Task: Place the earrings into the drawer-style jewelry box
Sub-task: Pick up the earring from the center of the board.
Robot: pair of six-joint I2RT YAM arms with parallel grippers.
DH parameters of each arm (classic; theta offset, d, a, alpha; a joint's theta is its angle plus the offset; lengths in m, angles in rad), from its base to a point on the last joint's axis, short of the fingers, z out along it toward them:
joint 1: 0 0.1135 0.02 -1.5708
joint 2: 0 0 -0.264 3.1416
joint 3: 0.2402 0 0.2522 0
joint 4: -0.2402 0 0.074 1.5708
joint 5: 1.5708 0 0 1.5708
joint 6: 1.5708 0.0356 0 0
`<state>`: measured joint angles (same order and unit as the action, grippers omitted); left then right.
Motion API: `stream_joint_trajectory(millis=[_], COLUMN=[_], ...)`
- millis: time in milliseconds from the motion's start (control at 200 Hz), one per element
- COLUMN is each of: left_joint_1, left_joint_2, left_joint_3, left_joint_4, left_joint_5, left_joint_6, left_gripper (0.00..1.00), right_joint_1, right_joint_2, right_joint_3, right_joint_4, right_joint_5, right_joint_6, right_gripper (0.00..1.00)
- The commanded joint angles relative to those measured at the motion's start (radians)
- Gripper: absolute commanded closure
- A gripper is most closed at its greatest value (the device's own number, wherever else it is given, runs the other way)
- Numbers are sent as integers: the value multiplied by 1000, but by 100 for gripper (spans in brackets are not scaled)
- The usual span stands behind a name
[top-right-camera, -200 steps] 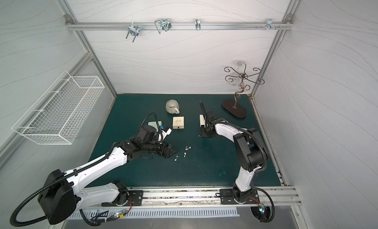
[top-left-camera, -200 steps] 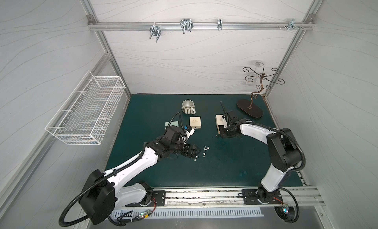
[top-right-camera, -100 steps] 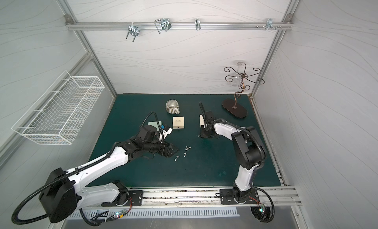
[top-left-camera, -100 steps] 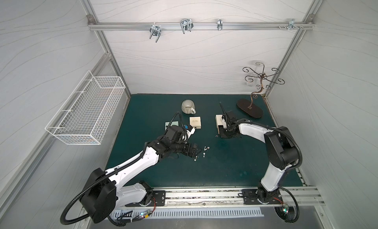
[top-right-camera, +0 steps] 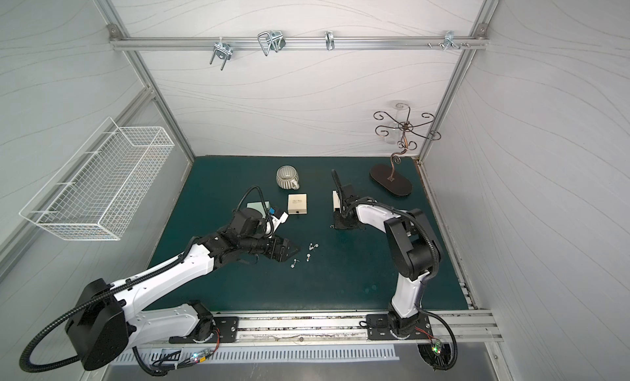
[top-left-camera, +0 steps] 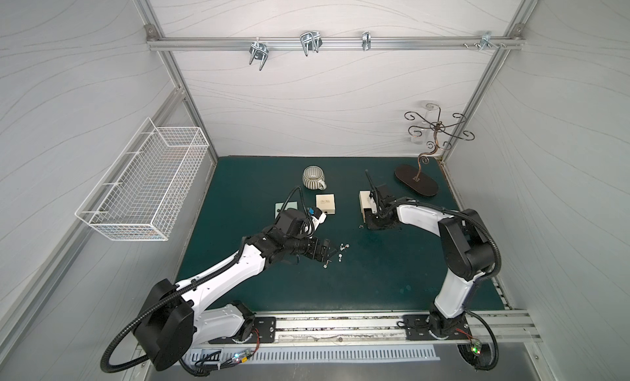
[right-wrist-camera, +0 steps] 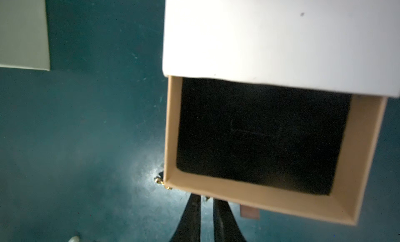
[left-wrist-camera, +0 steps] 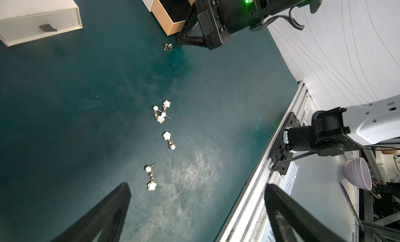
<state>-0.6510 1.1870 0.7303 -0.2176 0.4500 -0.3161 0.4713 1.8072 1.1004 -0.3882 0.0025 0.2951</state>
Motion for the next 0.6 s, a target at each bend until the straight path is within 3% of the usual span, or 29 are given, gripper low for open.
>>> stream_joint_trajectory(millis=[0, 450, 595], left_joint_1=[-5, -7, -9], left_joint_2=[14, 15, 14], left_joint_3=[24, 22, 20], left_joint_4=[40, 43, 42], left_joint_5=[10, 11, 10], left_joint_6=[-5, -17, -19], left_gripper=[1, 1, 1], right_joint_1=[7, 7, 7], right_joint_2=[20, 7, -13], right_joint_3=[22, 9, 1], right_joint_4=[3, 3, 0], right_joint_5=[16, 12, 0], right_joint_6=[-7, -3, -3], right_gripper=[86, 100, 100])
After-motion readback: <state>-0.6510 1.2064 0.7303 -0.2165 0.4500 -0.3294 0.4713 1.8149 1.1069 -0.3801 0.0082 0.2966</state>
